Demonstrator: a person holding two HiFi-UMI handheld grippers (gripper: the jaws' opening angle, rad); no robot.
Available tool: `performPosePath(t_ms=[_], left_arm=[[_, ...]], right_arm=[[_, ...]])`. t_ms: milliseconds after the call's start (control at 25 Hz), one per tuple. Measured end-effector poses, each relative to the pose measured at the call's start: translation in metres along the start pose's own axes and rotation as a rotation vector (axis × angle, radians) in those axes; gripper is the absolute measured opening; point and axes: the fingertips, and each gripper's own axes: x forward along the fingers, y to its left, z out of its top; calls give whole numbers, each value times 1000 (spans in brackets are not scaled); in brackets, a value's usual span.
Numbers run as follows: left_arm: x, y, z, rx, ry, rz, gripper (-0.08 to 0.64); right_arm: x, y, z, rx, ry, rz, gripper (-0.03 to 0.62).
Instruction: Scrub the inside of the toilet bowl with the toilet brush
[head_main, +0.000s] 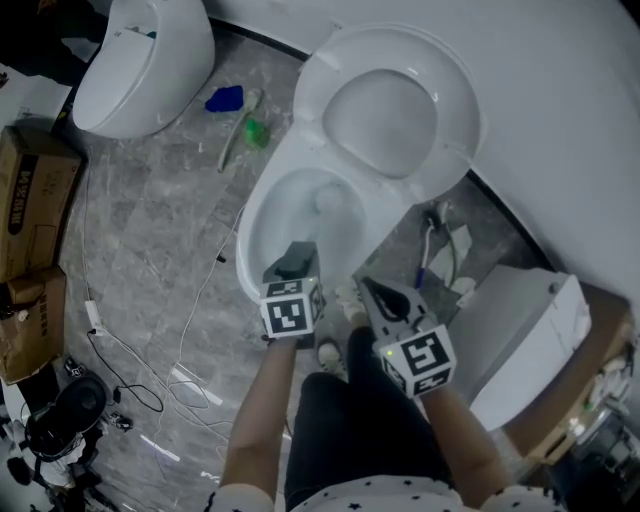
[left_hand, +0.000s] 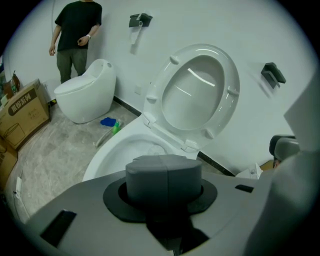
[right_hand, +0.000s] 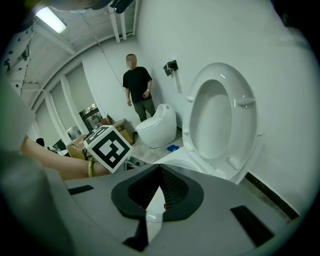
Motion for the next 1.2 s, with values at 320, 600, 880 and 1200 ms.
performPosePath(t_ms=[320, 600, 880, 1200], left_arm=[[33, 1, 7, 13, 28, 0, 155], [52, 4, 15, 18, 30, 1, 155], [60, 10, 18, 24, 38, 17, 155], [58, 23, 21, 13, 24, 33, 155]], right_arm=[[17, -10, -4, 23, 5, 9, 6], [26, -17, -7, 39, 14, 9, 6], [28, -22, -12, 42, 20, 6, 6], [30, -18, -14, 36, 23, 17, 6]])
